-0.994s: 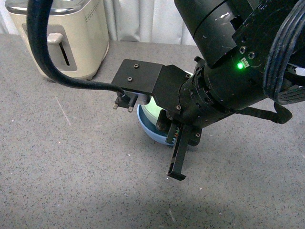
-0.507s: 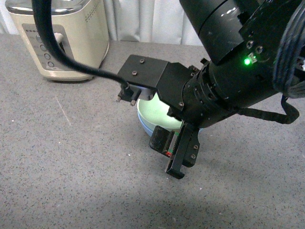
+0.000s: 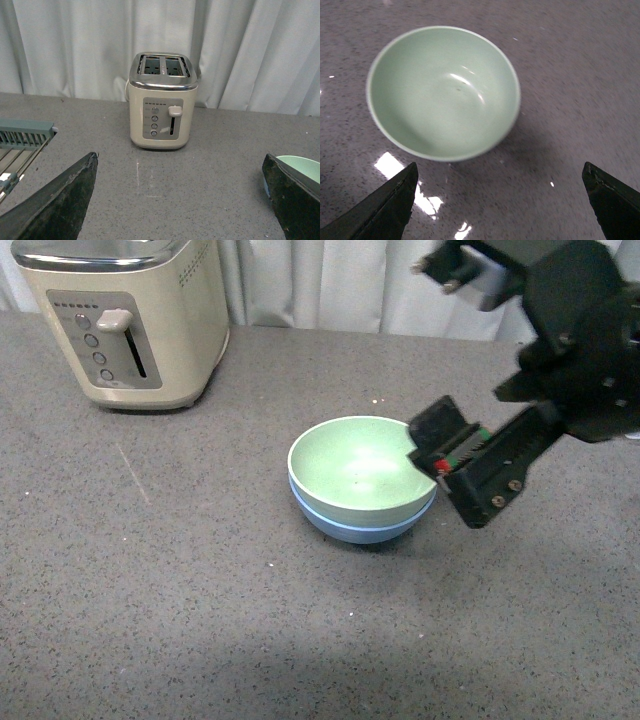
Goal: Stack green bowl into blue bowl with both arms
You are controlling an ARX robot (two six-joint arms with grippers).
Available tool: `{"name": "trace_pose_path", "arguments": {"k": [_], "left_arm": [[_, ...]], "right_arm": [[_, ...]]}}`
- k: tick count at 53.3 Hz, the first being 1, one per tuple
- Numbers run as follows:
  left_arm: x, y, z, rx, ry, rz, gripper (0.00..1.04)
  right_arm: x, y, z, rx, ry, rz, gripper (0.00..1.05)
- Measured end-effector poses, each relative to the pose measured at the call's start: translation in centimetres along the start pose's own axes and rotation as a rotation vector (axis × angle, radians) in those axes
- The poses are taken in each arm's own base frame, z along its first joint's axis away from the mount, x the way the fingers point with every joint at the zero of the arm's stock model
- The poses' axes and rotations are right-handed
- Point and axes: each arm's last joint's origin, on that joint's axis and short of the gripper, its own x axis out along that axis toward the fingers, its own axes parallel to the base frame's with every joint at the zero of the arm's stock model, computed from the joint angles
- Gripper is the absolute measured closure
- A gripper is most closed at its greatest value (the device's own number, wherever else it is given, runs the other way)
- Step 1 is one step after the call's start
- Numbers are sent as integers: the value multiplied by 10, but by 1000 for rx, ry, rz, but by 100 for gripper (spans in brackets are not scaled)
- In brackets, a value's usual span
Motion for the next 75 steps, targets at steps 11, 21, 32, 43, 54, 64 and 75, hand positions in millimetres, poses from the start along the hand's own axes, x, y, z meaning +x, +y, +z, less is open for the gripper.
{"name": "trace_pose_path", "arguments": {"k": [11,21,32,43,54,64,75], "left_arm": [[0,0,0,0,0,0,6],[0,0,0,0,0,0,6],[0,0,0,0,0,0,6],[0,0,0,0,0,0,6],[0,0,0,0,0,0,6],[0,0,0,0,0,0,6],[0,0,0,0,1,2,6]], "right_arm": [[-27,-10,-24,193,-71,-119,9],[-47,-14,-42,322,-108,-211,9],[-68,-16,-75,464,-98,-335,9],[-80,-17,-92,529,-142,-392,9],[-80,-17,-92,531,-141,-392,9],[-80,-17,-92,532,-141,-392,9],[-87,-12,-111,426,-618,-527,41]]}}
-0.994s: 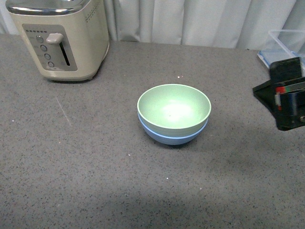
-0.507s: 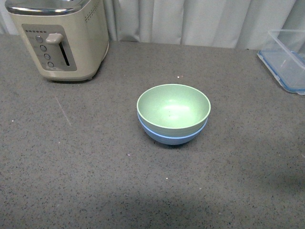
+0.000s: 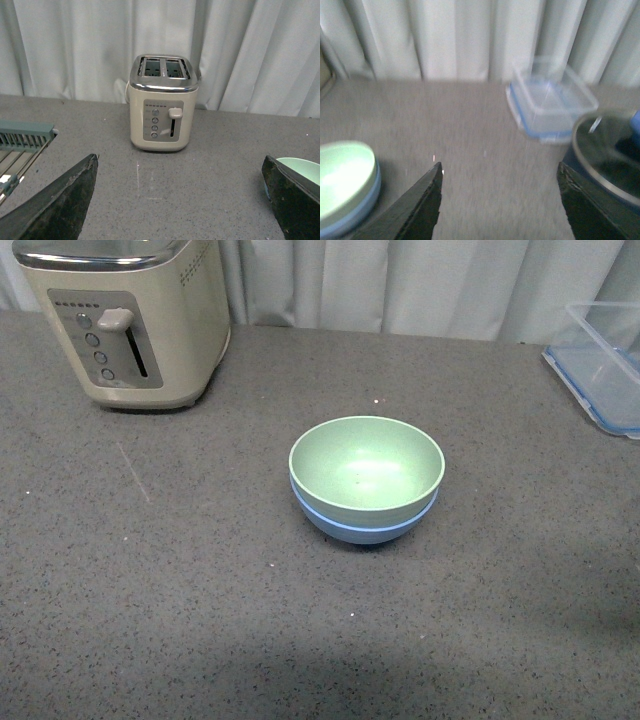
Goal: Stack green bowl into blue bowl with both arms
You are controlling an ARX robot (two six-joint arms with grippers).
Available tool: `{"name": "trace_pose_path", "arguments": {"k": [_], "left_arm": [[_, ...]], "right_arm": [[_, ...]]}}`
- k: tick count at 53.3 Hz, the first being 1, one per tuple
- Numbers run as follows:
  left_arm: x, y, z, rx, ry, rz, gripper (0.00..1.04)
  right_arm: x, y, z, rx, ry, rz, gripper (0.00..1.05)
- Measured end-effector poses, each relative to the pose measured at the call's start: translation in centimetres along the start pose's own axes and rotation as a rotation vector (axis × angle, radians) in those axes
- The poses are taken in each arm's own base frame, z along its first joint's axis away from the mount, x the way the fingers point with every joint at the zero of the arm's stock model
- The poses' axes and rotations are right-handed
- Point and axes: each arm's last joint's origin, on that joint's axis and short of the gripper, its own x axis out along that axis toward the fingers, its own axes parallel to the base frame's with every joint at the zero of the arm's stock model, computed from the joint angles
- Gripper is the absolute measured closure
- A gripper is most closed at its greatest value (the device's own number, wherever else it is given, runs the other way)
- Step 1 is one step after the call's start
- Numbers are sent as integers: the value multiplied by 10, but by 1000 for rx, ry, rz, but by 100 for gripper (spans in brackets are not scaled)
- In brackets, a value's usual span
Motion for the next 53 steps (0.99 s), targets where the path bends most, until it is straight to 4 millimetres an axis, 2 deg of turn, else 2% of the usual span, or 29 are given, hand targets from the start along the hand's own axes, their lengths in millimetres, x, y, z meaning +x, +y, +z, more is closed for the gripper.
{"name": "trace_pose_path", "arguments": {"k": [4,12,15,28,53], "left_arm": [[0,0,0,0,-1,-1,6],[0,0,0,0,-1,-2,6],[0,0,0,0,-2,0,6],[0,0,0,0,-1,-2,6],[0,0,0,0,-1,-2,6]], "right_arm": [[-8,-4,13,6,-107,-2,59],[-25,-15,6,1,-83,15,95],[-29,-18,7,-2,-89,-1,104],[-43,-18,8,0,-96,-1,104],[-59,-18,11,0,-115,-1,104]]}}
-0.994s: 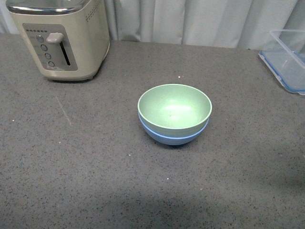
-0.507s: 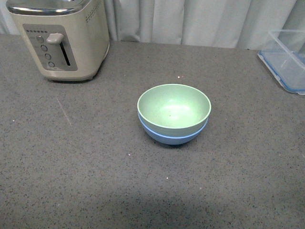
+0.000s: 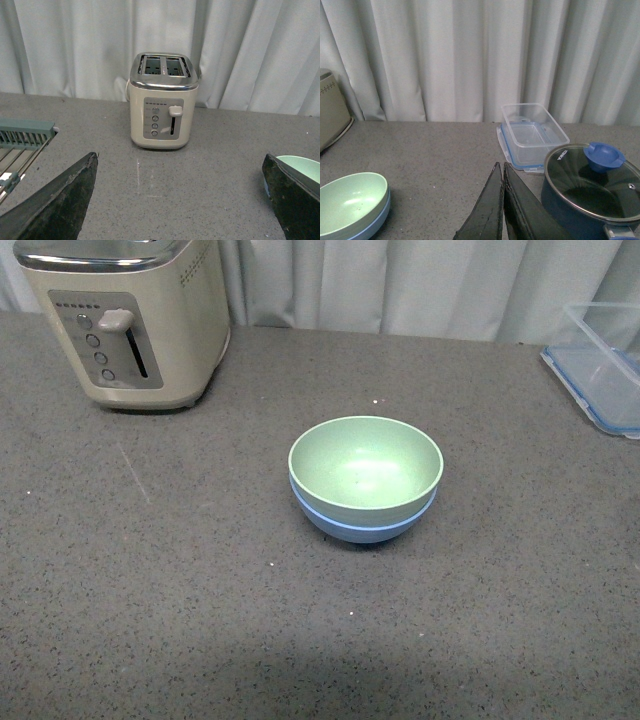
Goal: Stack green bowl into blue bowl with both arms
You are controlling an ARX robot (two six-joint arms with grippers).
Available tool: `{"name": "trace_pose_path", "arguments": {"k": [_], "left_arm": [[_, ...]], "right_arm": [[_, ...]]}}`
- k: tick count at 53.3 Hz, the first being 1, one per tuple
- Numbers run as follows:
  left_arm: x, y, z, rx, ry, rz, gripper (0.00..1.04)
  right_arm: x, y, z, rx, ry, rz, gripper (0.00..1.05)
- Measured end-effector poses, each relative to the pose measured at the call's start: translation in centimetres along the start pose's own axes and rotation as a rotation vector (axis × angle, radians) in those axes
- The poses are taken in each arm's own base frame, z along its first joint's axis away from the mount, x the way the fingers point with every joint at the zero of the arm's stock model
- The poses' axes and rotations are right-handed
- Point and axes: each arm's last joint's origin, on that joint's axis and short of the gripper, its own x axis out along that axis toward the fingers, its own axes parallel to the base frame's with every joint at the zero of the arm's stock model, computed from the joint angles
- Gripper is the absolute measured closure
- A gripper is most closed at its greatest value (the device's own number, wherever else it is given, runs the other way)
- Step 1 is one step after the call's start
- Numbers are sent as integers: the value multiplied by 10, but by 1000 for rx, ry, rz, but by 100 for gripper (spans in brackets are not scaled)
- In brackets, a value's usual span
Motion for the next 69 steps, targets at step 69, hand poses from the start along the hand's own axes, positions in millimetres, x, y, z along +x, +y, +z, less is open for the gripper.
{"name": "trace_pose_path", "arguments": {"k": [69], "left_arm": [[0,0,0,0,0,0,6]], "right_arm": [[-25,0,-3,-1,7,2,71]]}}
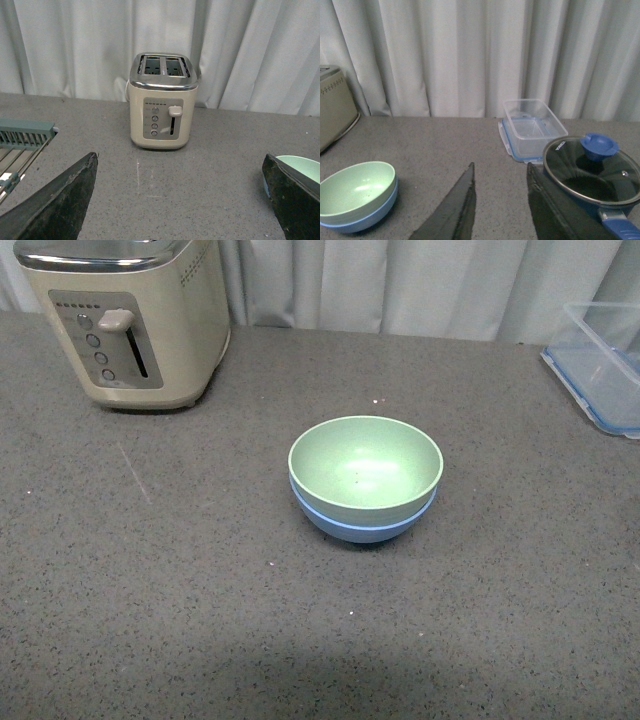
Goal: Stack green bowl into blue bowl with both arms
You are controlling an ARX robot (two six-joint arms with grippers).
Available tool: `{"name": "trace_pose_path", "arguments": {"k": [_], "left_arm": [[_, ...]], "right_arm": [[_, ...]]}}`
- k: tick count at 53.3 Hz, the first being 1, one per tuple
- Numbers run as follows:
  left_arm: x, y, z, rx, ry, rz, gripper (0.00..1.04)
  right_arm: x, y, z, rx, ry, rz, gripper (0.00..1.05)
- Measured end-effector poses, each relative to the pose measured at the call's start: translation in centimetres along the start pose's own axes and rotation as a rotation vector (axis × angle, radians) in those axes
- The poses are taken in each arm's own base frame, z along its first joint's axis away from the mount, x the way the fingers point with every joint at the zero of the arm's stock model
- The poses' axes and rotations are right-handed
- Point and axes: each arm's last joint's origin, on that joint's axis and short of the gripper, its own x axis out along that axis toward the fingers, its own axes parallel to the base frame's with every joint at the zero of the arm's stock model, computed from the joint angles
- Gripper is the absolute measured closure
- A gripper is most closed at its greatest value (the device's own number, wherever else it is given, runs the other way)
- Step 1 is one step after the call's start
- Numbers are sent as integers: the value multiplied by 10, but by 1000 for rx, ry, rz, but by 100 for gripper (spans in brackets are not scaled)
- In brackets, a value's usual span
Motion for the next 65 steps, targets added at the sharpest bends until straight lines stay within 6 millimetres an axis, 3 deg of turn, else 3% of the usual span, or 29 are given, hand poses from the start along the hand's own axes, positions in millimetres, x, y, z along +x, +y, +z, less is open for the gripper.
{"name": "trace_pose_path", "arguments": {"k": [22,65], "left_arm": [[0,0,0,0,0,0,6],[0,0,0,0,0,0,6]], "right_arm": [[0,0,0,0,0,0,8],[0,0,0,1,0,0,9]]}}
